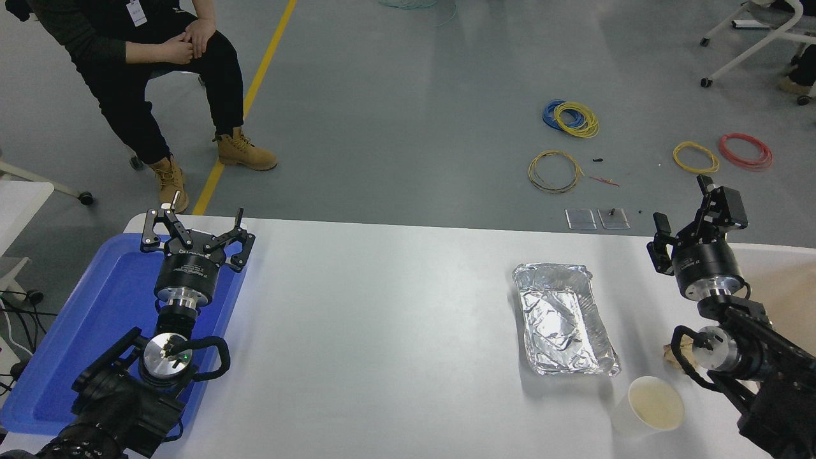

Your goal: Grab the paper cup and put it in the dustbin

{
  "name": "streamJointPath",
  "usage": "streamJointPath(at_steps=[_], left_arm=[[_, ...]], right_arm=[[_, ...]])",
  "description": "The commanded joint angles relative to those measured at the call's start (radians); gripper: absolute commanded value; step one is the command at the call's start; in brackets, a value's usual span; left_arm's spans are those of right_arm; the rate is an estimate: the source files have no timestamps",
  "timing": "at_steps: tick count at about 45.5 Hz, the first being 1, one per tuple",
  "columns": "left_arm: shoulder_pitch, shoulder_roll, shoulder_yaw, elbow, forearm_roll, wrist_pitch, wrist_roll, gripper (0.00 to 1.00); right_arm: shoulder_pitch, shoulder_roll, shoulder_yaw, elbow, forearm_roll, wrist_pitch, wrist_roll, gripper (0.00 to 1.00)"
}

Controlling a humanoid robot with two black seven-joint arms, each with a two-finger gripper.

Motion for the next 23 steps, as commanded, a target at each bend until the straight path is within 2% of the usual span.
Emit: streamJointPath(at_steps=[1,6,16,19,23], left_arm=[[0.0,0.0,0.0,0.0,0.0,0.0,0.001,1.0],[0.0,0.0,0.0,0.0,0.0,-0.002,0.001,1.0],[0.0,0.0,0.0,0.0,0.0,0.0,0.0,1.0],[0.0,0.0,0.0,0.0,0.0,0.0,0.001,1.0],[0.0,0.0,0.0,0.0,0.0,0.0,0.001,1.0]], right_arm=[[0.099,-0.016,-0.098,-0.017,0.006,-0.011,-0.006,1.0],[0.203,-0.071,-0.29,-0.028,0.034,-0.023,-0.006,1.0],[0.387,-0.157,-0.662,-0.026,0.163,-0.04,-0.019,1.0],[0.435,-0.174,-0.765,-0.024,0.169,-0.04,-0.045,1.0],[0.489,-0.18,-0.891,-0.02,0.169,-0.04,-0.109,1.0]])
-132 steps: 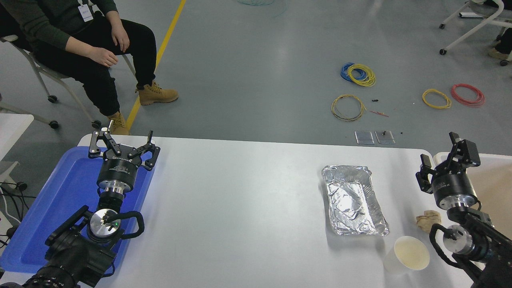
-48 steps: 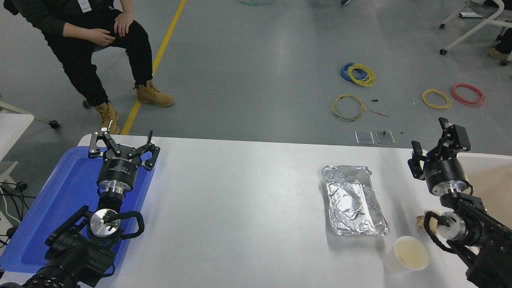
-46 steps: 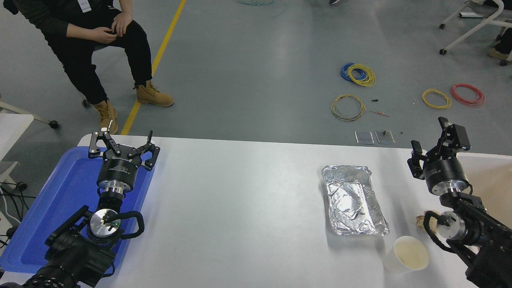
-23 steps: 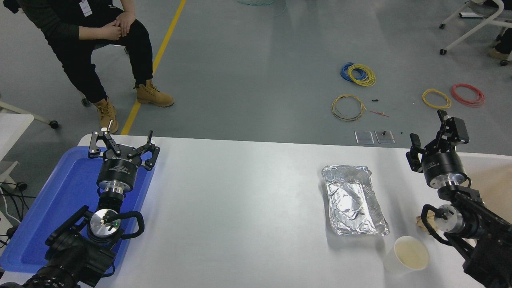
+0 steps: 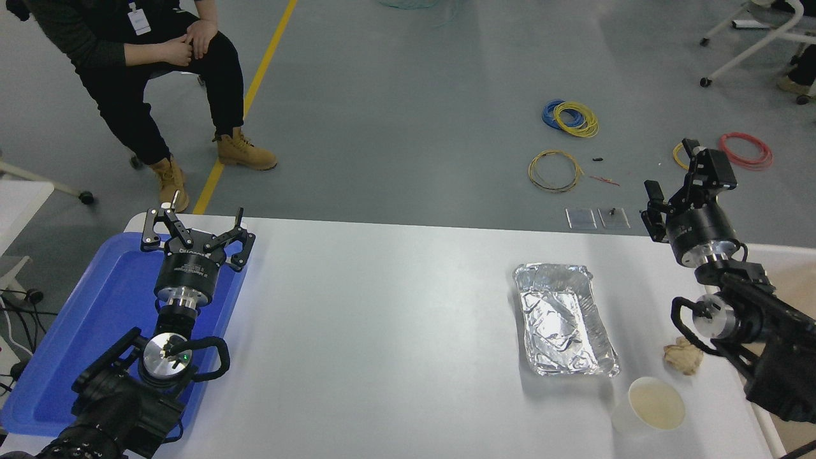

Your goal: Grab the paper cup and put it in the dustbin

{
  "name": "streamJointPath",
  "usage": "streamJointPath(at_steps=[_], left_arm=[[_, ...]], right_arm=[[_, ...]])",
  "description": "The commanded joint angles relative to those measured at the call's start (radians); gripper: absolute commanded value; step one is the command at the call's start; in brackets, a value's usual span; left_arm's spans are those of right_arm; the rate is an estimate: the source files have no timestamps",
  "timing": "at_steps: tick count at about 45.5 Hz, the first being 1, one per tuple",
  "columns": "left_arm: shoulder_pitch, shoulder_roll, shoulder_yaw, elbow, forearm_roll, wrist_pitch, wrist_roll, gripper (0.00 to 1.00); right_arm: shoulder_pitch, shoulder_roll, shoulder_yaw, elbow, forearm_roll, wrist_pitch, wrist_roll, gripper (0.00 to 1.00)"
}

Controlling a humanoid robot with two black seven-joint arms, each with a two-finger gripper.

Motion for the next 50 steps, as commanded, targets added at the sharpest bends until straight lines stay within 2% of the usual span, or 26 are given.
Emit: streamJointPath(at_steps=[1,11,17,21,30,38,50], left_arm=[[0.0,0.0,0.0,0.0,0.001,0.0,0.0,1.0],[0.0,0.0,0.0,0.0,0.0,-0.001,0.0,1.0],[0.0,0.0,0.0,0.0,0.001,-0.001,0.0,1.0],[0.0,0.0,0.0,0.0,0.0,-0.001,0.0,1.0],[0.0,-0.001,0.0,0.0,0.001,-0.001,0.0,1.0],[0.0,0.0,0.0,0.0,0.0,-0.001,0.0,1.0],[0.0,0.0,0.0,0.0,0.001,-0.001,0.0,1.0]], right_arm=[[0.181,-0.054,-0.377,0.003,0.053,-0.007,-0.102,1.0],[0.342,-0.048,-0.687,0.024,0.051,0.008,-0.294,1.0],[0.469,-0.025,-0.907,0.041,0.047,0.013,-0.38,1.0],[0.549,0.007,-1.084,0.043,0.047,0.042,-0.422,1.0],[0.676,0.069,-1.372,0.063,0.047,0.152,-0.428,1.0],[0.831,0.072,-1.5,0.176,0.035,0.276,-0.426,1.0],[1.058,0.084,-1.632,0.311,0.03,0.554,-0.426,1.0]])
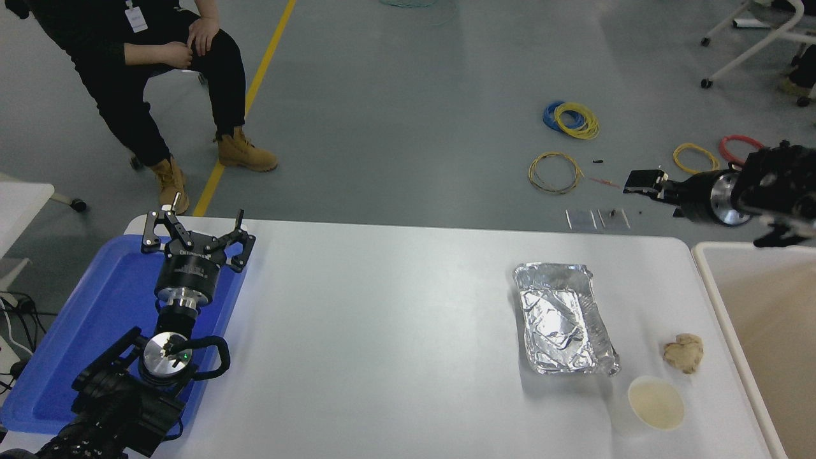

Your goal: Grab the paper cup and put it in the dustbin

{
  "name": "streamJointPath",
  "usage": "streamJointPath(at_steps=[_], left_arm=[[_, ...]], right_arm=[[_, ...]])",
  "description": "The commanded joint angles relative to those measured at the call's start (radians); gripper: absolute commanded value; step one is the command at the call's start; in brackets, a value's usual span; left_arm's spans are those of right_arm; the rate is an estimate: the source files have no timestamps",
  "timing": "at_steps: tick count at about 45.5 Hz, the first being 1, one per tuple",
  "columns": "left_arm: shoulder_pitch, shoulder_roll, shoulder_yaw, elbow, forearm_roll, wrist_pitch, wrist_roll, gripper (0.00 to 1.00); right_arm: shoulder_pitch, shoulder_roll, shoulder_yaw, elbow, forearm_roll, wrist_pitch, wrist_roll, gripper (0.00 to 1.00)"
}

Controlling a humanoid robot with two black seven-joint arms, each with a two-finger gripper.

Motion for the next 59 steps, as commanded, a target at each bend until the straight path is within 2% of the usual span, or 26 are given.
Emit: streamJointPath(at_steps=[1,15,30,41,48,54,59], left_arm=[[0.0,0.0,0.0,0.0,0.0,0.0,0.0,1.0],[0.0,0.0,0.0,0.0,0.0,0.0,0.0,1.0],[0.0,0.0,0.0,0.0,-0.001,0.0,0.0,1.0],[0.0,0.0,0.0,0.0,-0.001,0.0,0.0,1.0],[0.0,0.0,0.0,0.0,-0.001,0.0,0.0,1.0],[0.0,0.0,0.0,0.0,-0.001,0.0,0.0,1.0],[0.0,0.0,0.0,0.0,-0.001,0.0,-0.001,1.0]], right_arm=[[0.212,0.021,-0.162,0.124,-0.005,0.227,-0.007,1.0],[0.298,0.067,-0.229,0.242,-0.034,0.262,-0.01,1.0],[0.361,0.056,-0.206,0.405,-0.229,0.291,-0.008,1.0],[0.378,0.029,-0.127,0.488,-0.321,0.329,-0.008,1.0],[0.36,0.021,-0.123,0.491,-0.33,0.323,-0.008,1.0],[0.323,-0.022,-0.13,0.491,-0.338,0.311,-0.01,1.0],[0.289,-0.062,-0.123,0.488,-0.396,0.285,-0.008,1.0]])
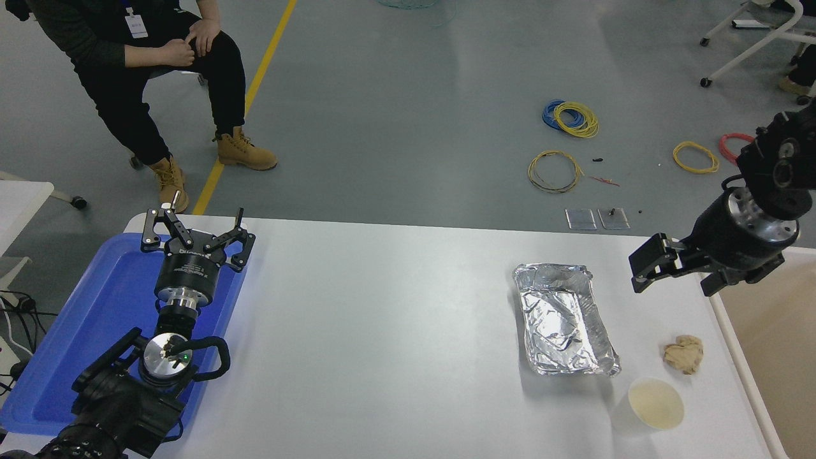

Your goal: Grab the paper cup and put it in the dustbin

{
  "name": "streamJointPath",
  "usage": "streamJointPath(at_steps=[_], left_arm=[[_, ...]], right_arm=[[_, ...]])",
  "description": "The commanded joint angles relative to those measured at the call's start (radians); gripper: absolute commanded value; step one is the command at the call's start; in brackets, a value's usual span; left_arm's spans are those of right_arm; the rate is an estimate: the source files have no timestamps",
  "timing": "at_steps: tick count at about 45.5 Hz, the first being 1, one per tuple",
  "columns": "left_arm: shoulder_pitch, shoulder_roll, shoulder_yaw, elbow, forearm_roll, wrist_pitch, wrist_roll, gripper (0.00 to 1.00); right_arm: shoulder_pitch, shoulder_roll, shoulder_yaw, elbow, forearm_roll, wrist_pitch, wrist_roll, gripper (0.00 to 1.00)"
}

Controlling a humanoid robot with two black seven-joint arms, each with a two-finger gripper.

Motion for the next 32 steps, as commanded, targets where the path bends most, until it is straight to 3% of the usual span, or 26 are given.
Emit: streamJointPath(at_steps=[1,32], left_arm=[[0.0,0.0,0.0,0.0,0.0,0.0,0.0,1.0],[0.0,0.0,0.0,0.0,0.0,0.0,0.0,1.0]], right_arm=[[-0.058,-0.07,0.013,0.011,-0.09,-0.035,0.0,1.0],[-0.374,-0.146,0.13,-0.018,-0.24,-0.188,0.01,1.0]])
